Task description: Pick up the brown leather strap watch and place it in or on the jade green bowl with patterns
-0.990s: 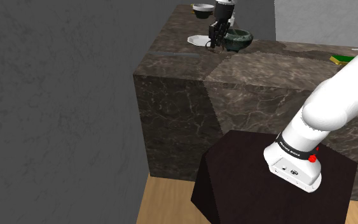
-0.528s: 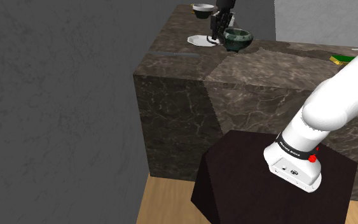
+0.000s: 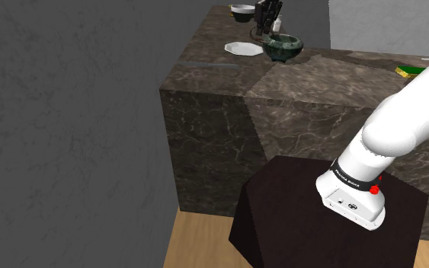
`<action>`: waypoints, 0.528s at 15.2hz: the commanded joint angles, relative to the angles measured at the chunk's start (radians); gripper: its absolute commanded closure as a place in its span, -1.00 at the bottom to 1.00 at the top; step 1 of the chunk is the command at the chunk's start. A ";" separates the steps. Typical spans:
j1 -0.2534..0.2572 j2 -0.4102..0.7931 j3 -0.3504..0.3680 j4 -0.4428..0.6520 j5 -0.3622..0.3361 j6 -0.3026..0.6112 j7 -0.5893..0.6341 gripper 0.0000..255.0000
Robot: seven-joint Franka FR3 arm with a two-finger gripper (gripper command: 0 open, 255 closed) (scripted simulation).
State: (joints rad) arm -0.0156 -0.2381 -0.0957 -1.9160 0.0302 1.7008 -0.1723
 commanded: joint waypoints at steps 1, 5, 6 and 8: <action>0.000 0.008 -0.001 0.038 0.000 -0.030 0.000 1.00; 0.000 0.019 -0.001 0.103 0.001 -0.085 0.001 1.00; 0.000 0.022 -0.001 0.120 0.002 -0.099 0.002 1.00; 0.001 0.029 -0.001 0.155 0.002 -0.127 0.002 1.00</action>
State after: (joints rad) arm -0.0147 -0.2099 -0.0965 -1.7771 0.0324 1.5899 -0.1694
